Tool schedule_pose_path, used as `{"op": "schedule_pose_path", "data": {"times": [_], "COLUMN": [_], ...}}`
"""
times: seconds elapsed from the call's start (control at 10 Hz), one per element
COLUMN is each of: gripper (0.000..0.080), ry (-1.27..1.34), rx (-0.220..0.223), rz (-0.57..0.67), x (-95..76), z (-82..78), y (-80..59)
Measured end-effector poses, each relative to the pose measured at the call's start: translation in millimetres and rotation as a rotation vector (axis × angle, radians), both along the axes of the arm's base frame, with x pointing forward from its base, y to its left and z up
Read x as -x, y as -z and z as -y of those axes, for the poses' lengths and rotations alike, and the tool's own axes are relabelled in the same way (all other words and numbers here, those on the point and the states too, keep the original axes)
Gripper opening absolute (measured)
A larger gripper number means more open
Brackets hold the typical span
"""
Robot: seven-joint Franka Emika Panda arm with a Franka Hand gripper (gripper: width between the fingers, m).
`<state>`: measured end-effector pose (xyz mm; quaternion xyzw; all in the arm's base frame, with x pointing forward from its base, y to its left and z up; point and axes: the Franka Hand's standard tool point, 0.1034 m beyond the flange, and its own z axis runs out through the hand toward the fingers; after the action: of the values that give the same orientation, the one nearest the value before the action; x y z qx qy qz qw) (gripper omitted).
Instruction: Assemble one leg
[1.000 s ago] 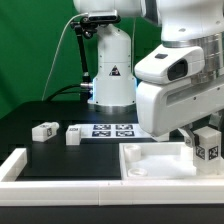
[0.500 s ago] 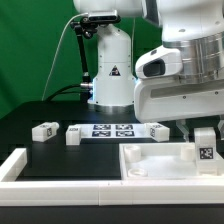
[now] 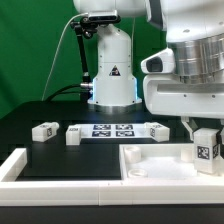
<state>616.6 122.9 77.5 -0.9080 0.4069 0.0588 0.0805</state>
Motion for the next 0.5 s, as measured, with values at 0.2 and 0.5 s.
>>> {"op": "schedule_pose_path", "data": {"times": [0.2, 0.5], "gripper": [0.0295, 0.0474], "ry": [0.09, 0.021], "rx": [-0.006, -0.009], "rz": [-0.02, -0.007], "x": [-0.9, -0.9], "z": [-0.4, -1.3], "y": [-0.3, -0.5]}}
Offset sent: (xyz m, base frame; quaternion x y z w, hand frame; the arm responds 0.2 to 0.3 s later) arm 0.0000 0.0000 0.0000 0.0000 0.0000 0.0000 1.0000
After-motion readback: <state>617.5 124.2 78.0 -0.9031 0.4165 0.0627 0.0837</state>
